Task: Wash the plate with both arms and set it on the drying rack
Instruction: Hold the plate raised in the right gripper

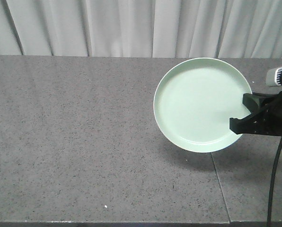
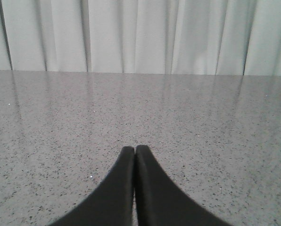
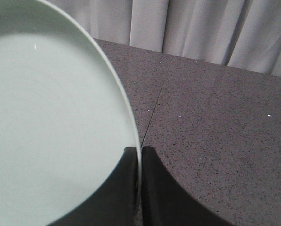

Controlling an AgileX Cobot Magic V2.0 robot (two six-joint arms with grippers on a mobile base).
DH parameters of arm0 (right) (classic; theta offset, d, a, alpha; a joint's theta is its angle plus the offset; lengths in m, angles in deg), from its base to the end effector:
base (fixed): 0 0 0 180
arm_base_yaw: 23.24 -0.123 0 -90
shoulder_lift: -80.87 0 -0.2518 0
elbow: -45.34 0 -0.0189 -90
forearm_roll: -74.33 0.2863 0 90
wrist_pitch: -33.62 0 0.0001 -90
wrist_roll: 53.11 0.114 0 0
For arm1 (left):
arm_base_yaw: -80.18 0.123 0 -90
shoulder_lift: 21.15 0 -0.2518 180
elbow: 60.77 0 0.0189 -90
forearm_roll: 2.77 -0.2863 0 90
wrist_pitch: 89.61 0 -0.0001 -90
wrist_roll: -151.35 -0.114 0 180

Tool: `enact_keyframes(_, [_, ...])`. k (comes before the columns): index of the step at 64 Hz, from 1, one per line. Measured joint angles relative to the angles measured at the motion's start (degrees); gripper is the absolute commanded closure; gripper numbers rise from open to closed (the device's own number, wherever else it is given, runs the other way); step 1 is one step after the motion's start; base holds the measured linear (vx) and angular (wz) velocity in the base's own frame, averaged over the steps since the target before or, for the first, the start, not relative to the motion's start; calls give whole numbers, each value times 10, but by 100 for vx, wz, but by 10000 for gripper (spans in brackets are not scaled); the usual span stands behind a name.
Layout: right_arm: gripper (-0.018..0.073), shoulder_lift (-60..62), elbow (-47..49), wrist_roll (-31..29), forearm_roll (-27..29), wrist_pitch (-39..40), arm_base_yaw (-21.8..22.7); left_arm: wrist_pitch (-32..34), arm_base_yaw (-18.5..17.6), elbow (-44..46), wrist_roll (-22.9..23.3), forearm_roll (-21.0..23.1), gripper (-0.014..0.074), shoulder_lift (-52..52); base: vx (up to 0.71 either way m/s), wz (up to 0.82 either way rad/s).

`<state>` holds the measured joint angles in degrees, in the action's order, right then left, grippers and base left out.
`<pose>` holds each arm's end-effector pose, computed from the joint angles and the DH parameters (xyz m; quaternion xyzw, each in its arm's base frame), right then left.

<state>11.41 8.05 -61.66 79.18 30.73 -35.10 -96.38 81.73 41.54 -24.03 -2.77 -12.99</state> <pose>0.2921 0.0619 0.2560 -0.1119 0.8096 0.0427 0.5746 0.1488 0.0040 0.1930 -0.0389 0.7220 -0.0185 0.6905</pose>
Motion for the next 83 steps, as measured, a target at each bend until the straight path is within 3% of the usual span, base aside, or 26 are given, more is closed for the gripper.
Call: enact_keyframes(83, [569, 0, 0, 0, 1, 0, 0, 0, 0, 0, 0, 0, 602, 0, 0, 1])
